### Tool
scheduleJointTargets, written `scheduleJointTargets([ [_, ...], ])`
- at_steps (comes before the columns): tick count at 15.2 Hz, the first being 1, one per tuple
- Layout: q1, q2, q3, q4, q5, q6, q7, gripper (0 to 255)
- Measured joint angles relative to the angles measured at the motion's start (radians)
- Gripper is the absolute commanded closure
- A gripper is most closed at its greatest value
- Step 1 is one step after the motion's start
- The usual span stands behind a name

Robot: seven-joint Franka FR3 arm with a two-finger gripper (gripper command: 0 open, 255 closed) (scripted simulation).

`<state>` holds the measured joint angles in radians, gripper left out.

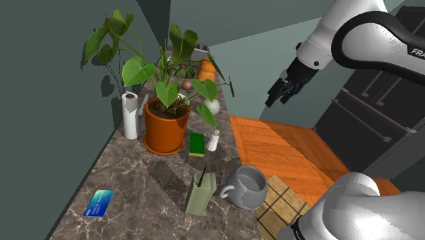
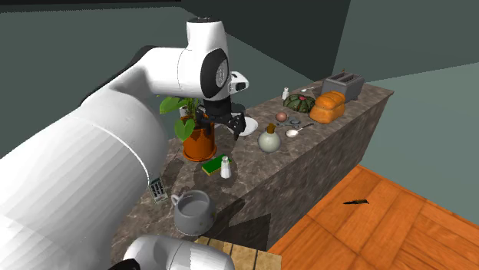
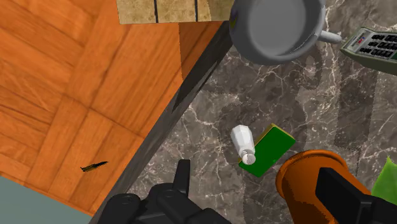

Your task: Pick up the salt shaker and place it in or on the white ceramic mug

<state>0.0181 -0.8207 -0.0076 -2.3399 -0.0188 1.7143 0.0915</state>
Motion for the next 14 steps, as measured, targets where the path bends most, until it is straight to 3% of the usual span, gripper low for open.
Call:
scheduleJointTargets([
  [5, -0.001, 0.065, 0.007, -0.035, 0.011, 0.089, 0.024, 0],
  [14, 0.002, 0.318, 0.042, -0.084, 0.047, 0.362, 0.105, 0],
])
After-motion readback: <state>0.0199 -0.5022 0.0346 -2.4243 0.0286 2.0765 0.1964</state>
